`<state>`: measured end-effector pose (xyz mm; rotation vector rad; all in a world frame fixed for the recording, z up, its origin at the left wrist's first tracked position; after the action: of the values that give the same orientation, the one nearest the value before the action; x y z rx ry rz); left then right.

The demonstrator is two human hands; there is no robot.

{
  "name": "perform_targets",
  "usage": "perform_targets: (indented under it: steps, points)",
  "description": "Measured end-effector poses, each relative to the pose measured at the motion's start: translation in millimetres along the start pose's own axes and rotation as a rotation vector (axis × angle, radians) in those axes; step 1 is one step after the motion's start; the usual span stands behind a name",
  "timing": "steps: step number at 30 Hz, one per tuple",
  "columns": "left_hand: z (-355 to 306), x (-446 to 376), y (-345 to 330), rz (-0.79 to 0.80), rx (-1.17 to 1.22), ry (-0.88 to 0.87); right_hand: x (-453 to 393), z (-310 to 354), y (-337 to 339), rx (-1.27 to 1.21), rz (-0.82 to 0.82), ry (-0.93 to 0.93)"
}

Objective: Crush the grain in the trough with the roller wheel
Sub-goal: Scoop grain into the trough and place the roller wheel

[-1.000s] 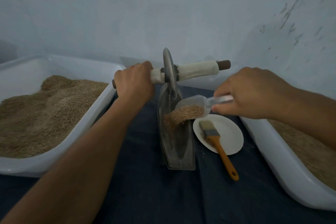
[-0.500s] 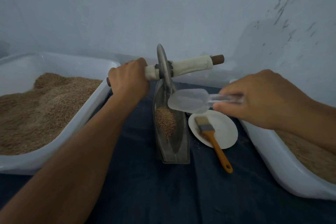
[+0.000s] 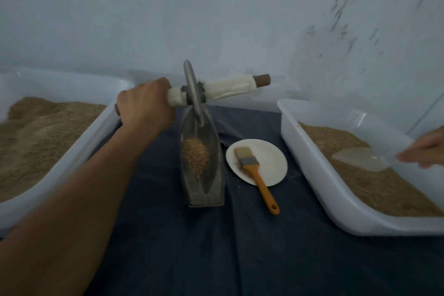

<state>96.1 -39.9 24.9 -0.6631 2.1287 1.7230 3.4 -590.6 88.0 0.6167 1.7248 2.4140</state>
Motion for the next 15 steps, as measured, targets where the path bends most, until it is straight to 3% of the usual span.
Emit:
perform_targets:
  steps: [2,15]
  points:
    - [0,2,0,-0.015,-0.019,-0.020,12,12,-10,0.094,0.013,-0.065]
    - [11,11,-9,-0.018,-0.041,-0.028,-37,91,-82,0.031,-0.142,0.166]
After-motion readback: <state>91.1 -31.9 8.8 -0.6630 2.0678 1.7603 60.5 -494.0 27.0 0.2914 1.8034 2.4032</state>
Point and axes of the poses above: each hand's wrist, its own x-axis away from the middle knuckle, its own y-axis out of the back of the hand, z = x × y, the point moved 2 cm from there along -x, towards the middle knuckle, and after that the axes turned 2 degrees about -y, right-handed, at the moved point
